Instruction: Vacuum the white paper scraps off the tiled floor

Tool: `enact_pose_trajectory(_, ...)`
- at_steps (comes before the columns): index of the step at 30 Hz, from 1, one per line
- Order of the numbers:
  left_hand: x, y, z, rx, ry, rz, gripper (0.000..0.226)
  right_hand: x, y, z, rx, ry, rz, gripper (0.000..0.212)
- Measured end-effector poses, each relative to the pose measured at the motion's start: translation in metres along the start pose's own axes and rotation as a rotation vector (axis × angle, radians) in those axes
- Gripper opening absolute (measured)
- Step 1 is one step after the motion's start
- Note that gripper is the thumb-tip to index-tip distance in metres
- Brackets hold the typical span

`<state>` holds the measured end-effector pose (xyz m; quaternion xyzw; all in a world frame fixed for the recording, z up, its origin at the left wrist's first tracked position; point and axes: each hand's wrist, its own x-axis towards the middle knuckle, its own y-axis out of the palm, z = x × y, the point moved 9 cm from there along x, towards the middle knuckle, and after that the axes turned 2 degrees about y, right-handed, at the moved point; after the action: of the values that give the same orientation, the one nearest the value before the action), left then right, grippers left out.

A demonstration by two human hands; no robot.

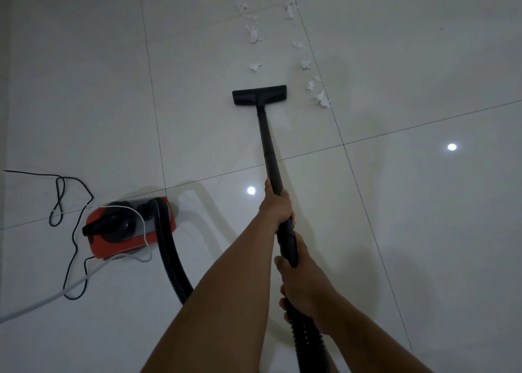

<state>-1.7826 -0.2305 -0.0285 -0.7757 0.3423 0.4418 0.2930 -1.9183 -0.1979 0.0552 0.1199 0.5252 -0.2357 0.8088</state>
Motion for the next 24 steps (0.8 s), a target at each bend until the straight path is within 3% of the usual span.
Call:
enact_pose_trajectory(14,0.030,0.001,0.069,0.039,0.069,-0.034,0.066,0.021,0.019,-0.057,-0.215,-0.128,-0.160,0.065)
enact_pose_trajectory(20,0.034,-0.004,0.074,0.046,0.074,-0.034,0.065,0.023,0.030,-0.057,-0.256,-0.149,-0.132,0.064)
enact_pose_trajectory(24,0.037,-0.008,0.069,0.017,0.067,-0.032,0.064,0.026,0.032,-0.055,-0.158,-0.143,-0.089,0.063)
